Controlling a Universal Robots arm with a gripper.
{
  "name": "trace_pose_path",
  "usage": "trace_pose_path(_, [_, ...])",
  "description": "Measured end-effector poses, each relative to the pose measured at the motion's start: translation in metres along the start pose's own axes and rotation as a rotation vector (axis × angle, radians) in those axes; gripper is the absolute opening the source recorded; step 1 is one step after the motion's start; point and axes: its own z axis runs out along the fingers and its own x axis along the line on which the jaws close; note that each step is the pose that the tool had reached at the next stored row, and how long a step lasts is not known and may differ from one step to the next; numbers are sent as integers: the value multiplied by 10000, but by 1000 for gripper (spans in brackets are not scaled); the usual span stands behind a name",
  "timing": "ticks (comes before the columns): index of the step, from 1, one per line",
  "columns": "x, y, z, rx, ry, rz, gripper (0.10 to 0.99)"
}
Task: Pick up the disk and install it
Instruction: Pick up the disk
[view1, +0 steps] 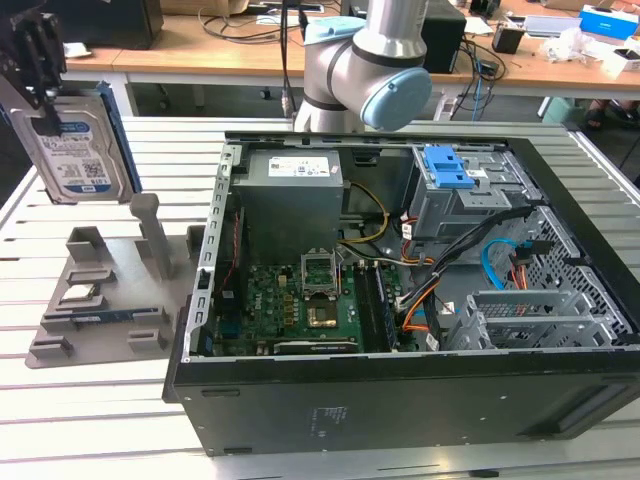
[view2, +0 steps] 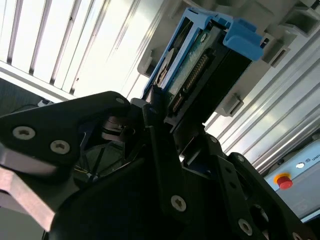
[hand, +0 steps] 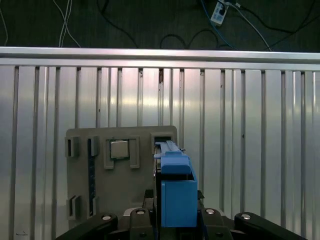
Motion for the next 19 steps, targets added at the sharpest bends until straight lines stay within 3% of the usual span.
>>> trace_pose_path(12, [-1, 10, -296, 0, 0, 1, 365])
trace_pose_path(19, [0, 13, -430, 1, 0, 1, 365])
